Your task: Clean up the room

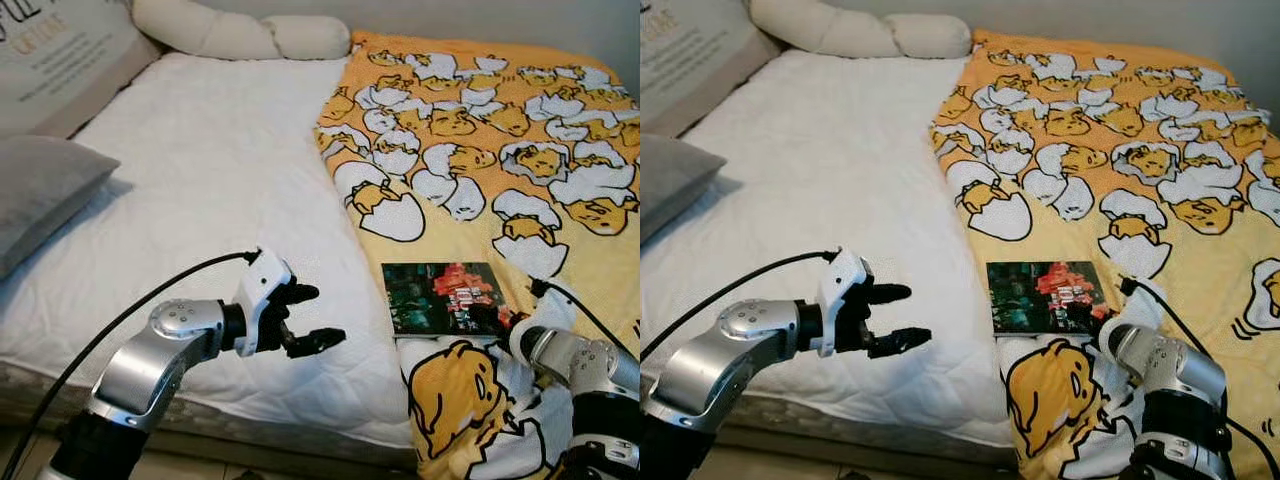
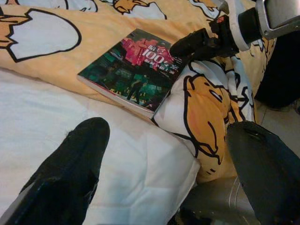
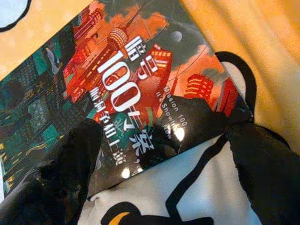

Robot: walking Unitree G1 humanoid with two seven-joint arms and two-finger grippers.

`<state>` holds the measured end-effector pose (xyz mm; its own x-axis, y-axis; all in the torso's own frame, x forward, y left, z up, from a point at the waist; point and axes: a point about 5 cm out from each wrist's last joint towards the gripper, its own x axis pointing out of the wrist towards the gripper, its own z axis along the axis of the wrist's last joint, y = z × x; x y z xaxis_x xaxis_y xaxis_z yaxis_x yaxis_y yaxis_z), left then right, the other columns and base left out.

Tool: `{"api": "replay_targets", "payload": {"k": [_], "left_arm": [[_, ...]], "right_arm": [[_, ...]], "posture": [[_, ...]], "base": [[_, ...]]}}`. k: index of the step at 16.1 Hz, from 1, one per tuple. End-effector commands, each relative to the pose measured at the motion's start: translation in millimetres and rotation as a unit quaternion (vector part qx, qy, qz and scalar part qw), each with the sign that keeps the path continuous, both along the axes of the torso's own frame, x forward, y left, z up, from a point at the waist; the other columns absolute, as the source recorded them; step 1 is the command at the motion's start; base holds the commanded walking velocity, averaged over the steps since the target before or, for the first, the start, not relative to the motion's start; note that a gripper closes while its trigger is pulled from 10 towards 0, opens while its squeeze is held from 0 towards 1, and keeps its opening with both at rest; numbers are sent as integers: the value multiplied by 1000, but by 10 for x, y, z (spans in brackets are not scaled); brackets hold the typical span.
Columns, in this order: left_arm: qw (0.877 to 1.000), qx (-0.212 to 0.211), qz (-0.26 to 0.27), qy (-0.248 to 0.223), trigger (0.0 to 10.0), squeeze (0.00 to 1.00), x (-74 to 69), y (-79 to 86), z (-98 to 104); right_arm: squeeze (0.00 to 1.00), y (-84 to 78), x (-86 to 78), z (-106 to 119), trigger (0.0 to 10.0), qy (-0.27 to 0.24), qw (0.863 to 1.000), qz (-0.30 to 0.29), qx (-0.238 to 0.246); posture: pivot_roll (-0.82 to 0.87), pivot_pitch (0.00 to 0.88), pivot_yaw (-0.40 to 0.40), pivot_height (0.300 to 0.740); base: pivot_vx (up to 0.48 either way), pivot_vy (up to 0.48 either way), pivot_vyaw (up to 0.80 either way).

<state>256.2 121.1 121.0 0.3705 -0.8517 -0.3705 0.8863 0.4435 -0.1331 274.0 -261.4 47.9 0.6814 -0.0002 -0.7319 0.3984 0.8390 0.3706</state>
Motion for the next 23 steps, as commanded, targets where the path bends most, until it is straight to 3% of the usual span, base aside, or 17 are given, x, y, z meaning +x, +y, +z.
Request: {"api": "replay_targets", "payload": {"k": [1,2,3,4,8,15,21,23], "left_arm": [[1000,8,-6,-9,10000,1000,8,-14,52],[1000,9,-7,-8,10000,1000,2,-12,46],[1000,10,-8,-5,10000,1000,-6,-14,43],[1000,11,-12,-3,10000,1000,-19,-18,41],[1000,14,-22,5,10000,1000,-53,-21,23],[999,20,-27,5,10000,1000,-46,-32,16],[999,18,-27,3,10000,1000,-44,-8,43],[999,19,-28,3,10000,1000,-44,1,44]], "right_arm": [[1000,2,14,-3,10000,6,1000,2,-5],[1000,-9,7,-9,10000,8,1000,3,-9],[149,-27,-10,-22,10000,15,1000,2,-8],[0,-44,-35,-33,10000,21,1000,2,-9],[0,-53,-117,-80,10000,32,999,-4,7],[0,49,-9,-123,10000,-58,987,-86,125],[0,105,27,-62,10000,-75,986,-58,139],[0,51,-22,-45,10000,-44,993,-18,110]], "posture": [[-52,0,17,740],[-53,0,18,740],[-53,0,15,740],[-53,0,14,740],[-54,0,9,740],[-48,0,20,740],[-44,0,25,740],[-45,0,25,740]], "base": [[0,0,0],[0,0,0],[0,0,0],[0,0,0],[0,0,0],[0,0,0],[0,0,0],[0,0,0]]}}
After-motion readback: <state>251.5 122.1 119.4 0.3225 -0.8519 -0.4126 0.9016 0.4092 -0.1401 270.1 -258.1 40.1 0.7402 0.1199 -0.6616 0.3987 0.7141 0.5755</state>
